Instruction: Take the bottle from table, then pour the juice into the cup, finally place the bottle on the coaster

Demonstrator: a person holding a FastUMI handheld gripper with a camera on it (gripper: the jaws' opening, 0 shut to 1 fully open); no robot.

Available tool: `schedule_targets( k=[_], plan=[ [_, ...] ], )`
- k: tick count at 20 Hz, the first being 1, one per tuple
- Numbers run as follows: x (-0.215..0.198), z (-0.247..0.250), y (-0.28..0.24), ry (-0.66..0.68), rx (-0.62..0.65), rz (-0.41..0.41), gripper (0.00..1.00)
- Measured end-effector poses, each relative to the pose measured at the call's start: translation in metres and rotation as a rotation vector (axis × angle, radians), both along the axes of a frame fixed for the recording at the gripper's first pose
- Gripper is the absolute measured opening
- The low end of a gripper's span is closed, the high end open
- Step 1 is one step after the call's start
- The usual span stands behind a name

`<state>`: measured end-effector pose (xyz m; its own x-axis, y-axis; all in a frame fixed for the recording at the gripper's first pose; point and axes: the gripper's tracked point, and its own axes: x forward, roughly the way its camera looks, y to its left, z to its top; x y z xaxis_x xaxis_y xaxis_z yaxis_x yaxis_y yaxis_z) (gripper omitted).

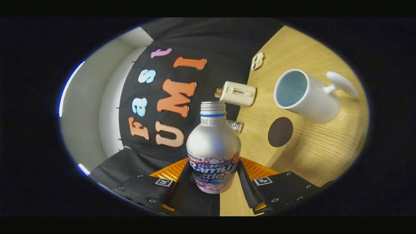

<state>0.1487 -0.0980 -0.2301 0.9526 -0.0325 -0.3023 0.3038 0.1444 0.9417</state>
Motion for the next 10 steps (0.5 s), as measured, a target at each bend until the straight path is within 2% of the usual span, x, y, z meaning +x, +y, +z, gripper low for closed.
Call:
schedule_targets(
  k=[5, 10],
  plan=[
    [-0.005, 0.003, -0.009, 0.001, 0.089, -0.051, 0.74],
    [-0.005, 0.005, -0.022, -0.038, 0.249, -0.138, 0.74]
  ],
)
